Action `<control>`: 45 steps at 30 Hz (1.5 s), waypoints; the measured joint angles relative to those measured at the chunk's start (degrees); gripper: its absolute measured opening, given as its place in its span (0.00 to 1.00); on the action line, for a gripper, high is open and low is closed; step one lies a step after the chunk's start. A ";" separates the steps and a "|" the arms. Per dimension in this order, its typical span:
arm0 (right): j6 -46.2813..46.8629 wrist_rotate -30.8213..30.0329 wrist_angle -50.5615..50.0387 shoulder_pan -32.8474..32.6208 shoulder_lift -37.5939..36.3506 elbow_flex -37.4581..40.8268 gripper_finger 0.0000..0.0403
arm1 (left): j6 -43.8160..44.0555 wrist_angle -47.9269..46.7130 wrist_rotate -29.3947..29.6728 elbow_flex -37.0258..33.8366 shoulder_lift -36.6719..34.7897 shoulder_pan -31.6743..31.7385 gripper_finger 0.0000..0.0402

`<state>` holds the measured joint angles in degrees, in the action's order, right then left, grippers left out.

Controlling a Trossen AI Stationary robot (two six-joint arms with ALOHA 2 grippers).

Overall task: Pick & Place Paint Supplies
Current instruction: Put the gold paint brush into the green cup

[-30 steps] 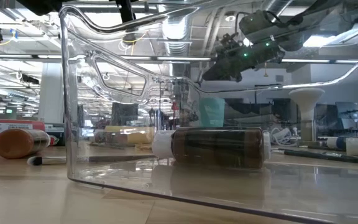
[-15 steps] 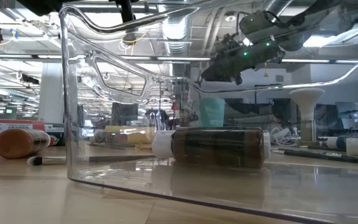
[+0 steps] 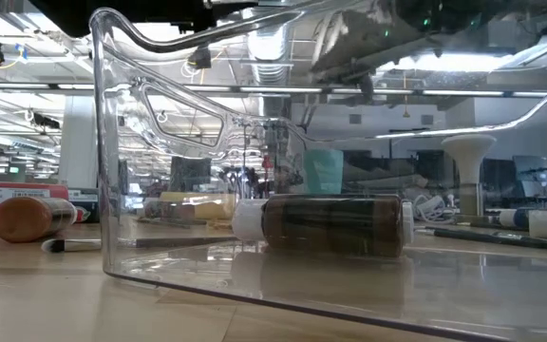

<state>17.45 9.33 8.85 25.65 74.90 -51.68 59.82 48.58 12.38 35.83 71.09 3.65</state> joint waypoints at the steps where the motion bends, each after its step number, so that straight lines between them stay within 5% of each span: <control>1: 1.91 -0.01 -0.03 -0.49 -0.72 -0.17 0.31 | 0.30 0.00 0.06 0.00 0.00 0.69 0.00; 8: 13.92 -0.08 0.71 -3.46 -3.50 -1.96 0.30 | 1.96 0.04 -0.43 0.00 0.00 3.88 0.00; 16: 23.02 -0.16 3.26 -7.06 -3.81 -4.60 0.30 | 0.21 0.06 -12.95 0.00 0.00 7.78 0.00; 22: 33.03 -0.16 4.04 -9.90 -3.78 -7.15 0.30 | -0.88 0.07 -17.01 0.00 0.00 8.99 0.00; 45: 33.60 -0.27 4.11 -16.37 -3.33 -13.62 0.30 | -0.90 0.99 -24.81 0.00 -0.61 9.89 0.00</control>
<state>51.05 9.06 12.96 9.29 71.57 -65.30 58.92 49.57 -12.43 35.83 70.48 13.54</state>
